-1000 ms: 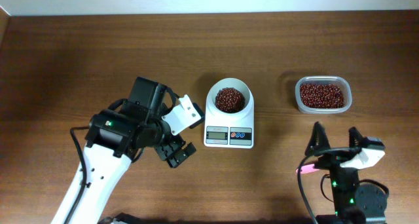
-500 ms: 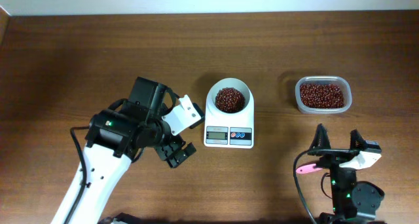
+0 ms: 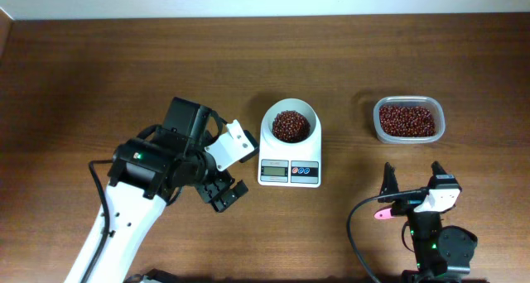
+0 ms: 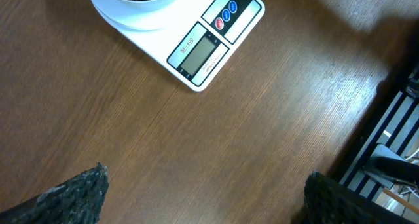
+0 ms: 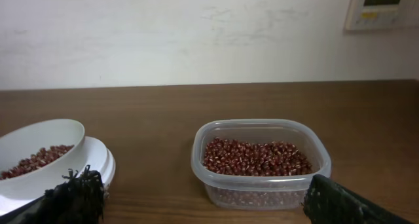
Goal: Scoop and weigh 50g on scale
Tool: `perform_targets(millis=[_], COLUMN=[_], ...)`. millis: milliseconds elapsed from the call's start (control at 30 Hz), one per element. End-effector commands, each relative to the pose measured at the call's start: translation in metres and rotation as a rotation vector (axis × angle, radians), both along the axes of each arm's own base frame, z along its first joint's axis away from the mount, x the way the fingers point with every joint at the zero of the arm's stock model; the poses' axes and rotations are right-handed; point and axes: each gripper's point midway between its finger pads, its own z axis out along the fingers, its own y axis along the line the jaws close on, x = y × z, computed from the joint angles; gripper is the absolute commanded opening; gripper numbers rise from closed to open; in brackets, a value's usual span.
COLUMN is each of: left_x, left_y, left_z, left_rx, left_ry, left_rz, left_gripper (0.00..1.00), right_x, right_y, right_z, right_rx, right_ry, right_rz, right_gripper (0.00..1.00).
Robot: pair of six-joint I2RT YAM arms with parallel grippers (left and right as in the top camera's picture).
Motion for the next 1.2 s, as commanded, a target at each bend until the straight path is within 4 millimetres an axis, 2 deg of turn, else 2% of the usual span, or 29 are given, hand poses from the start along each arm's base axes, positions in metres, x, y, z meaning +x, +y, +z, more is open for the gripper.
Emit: perform_targets(millis=[0,200,333,767,1100,1167], left_x=[-0.001,-0.001,-0.001,-0.001,-0.001,0.007], left_y=[-0.001,-0.001,-0.001,-0.001,-0.001,0.016], left_z=[0.002,0.002,0.002,0.002,0.002,-0.002], left_rx=[-0.008,-0.008,-0.008,-0.008,-0.008,0.088], left_ry=[-0.01,-0.01,-0.01,-0.01,-0.01,-0.043], left_rz=[-0.014,-0.014,-0.014,-0.014,-0.014,0.024], left_gripper=[0.99,0.99,0.99,0.99,0.99,0.99], right_x=[0.0,0.0,0.0,0.0,0.004,0.004], right_y=[0.0,-0.004,-0.014,-0.007,-0.007,-0.007], right_z=[-0.003,-0.003,-0.004,-0.006,-0.05,-0.056], right_rx=[-0.052,-0.052,0.031,0.069,0.077,0.078], right_ry=[0.003,0.007,0.012,0.019,0.211,0.241], right_rz=[0.001,-0.025,-0.084,-0.054,-0.061,-0.062], right_gripper=[0.99,0.99,0.99,0.99,0.99,0.99])
